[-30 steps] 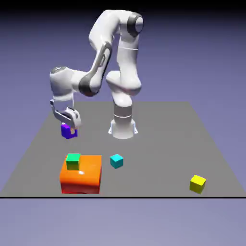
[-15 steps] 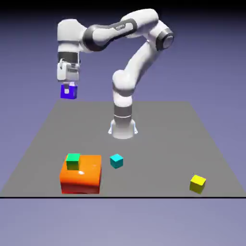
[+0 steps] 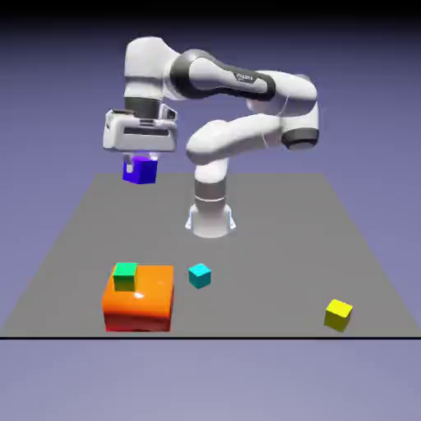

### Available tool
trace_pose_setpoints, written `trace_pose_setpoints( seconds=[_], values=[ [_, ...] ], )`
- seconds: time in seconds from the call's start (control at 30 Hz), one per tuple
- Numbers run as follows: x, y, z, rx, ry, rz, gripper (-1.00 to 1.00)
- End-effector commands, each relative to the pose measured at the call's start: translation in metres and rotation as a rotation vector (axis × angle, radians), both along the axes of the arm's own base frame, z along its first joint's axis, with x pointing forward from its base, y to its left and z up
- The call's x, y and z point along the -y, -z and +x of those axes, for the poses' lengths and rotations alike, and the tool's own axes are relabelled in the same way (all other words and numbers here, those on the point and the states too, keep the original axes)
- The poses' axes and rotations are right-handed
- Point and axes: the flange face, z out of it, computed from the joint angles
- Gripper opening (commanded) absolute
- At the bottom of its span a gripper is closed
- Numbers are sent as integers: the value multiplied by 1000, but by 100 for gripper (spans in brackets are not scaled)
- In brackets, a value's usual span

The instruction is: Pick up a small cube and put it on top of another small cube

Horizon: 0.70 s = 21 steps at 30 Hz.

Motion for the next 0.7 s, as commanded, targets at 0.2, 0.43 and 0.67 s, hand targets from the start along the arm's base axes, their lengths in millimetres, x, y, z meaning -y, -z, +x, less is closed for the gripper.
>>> trace_pose_setpoints(
  seconds=[0.2,0.43,0.67],
  values=[
    [39,103,36,-129,275,132,-100],
    [64,176,34,-161,385,154,-100],
    [65,141,32,-161,385,154,100]
  ],
)
